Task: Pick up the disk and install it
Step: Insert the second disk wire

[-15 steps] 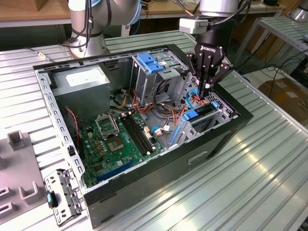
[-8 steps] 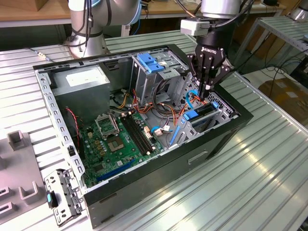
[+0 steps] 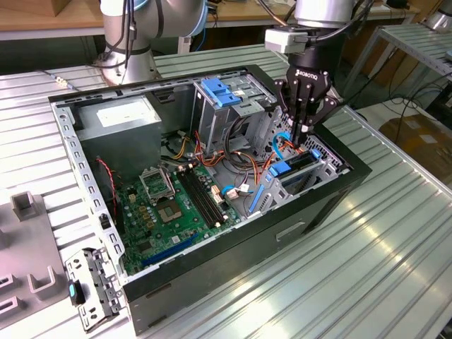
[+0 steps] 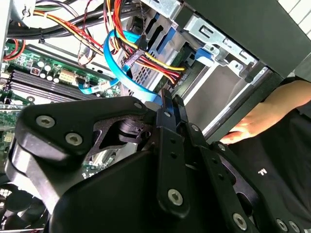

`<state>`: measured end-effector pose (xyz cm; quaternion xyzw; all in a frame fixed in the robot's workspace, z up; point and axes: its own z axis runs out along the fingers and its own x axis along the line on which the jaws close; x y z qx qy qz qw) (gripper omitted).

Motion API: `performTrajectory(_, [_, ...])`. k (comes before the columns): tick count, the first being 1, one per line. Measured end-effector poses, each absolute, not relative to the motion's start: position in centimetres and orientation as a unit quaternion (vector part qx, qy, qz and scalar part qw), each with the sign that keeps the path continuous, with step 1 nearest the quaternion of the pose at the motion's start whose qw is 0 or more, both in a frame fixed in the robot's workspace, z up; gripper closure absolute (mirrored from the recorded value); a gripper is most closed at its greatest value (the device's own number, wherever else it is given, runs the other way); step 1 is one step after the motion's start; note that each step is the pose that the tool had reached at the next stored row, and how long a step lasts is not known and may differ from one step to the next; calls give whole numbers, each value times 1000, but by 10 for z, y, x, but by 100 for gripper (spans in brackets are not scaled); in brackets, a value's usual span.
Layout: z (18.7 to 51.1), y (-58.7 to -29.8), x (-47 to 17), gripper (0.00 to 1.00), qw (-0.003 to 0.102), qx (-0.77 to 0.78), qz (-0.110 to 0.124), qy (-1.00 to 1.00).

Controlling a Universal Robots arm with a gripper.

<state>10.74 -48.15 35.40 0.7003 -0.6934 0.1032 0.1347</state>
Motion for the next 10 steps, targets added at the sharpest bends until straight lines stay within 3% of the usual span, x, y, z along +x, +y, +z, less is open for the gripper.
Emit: performTrajectory(10, [353, -501, 105, 84, 88, 707, 64, -699])
